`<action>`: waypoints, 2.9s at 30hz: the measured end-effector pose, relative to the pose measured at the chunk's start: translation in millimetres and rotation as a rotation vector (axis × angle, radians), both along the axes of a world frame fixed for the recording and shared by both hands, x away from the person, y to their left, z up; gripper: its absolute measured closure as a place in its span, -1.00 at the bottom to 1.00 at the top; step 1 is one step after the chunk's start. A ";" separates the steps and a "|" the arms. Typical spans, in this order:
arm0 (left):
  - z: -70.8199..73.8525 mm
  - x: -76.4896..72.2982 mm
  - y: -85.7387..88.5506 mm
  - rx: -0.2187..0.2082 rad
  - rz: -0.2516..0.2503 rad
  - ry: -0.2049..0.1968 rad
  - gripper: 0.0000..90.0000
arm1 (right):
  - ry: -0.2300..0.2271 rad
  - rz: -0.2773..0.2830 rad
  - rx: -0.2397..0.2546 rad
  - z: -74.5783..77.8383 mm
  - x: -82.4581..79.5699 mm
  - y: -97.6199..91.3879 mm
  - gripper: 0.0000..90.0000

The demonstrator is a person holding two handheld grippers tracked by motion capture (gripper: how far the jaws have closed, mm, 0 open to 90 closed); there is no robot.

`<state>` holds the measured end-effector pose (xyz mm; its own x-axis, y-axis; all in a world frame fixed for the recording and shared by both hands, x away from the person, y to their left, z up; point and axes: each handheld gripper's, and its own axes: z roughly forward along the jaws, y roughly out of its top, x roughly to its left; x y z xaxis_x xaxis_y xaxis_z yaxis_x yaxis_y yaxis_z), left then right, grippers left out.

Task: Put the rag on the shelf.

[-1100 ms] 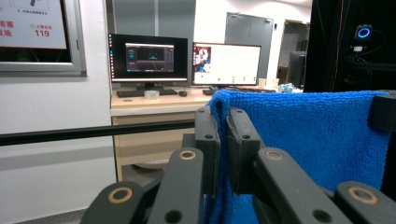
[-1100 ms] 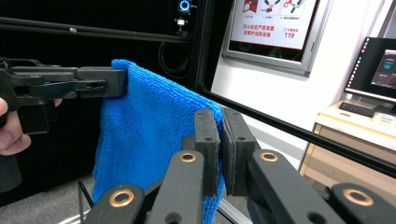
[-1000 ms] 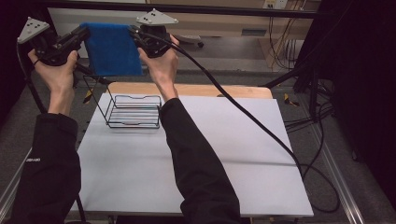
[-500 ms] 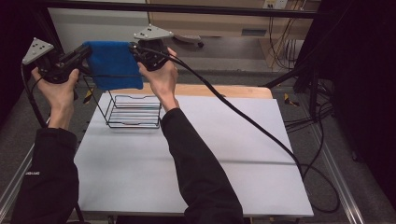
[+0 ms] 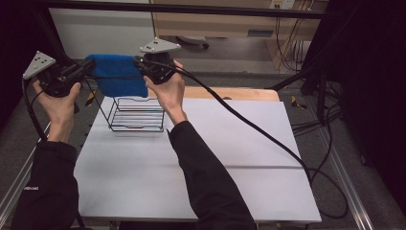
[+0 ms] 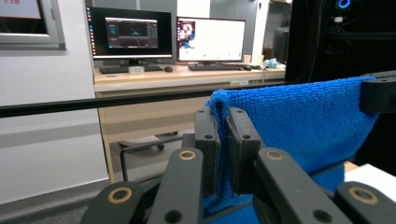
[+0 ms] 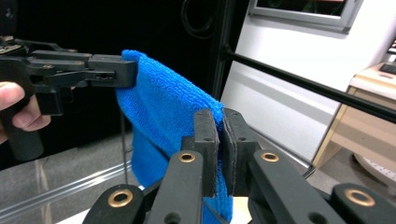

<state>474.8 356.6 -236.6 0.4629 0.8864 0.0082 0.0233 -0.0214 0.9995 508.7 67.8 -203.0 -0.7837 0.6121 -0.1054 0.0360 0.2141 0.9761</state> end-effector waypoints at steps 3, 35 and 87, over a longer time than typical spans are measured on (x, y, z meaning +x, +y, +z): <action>-2.0 -5.0 2.0 0.002 -0.008 0.001 0.86 | 0.009 0.025 -0.005 -3.8 -5.5 -0.2 0.91; -4.2 -32.2 15.9 0.032 -0.022 0.196 0.44 | 0.111 0.107 -0.163 -30.3 -11.0 8.8 0.90; -44.6 -12.0 1.9 0.155 -0.061 0.315 1.00 | 0.230 0.075 -0.182 -64.7 -5.2 5.8 0.96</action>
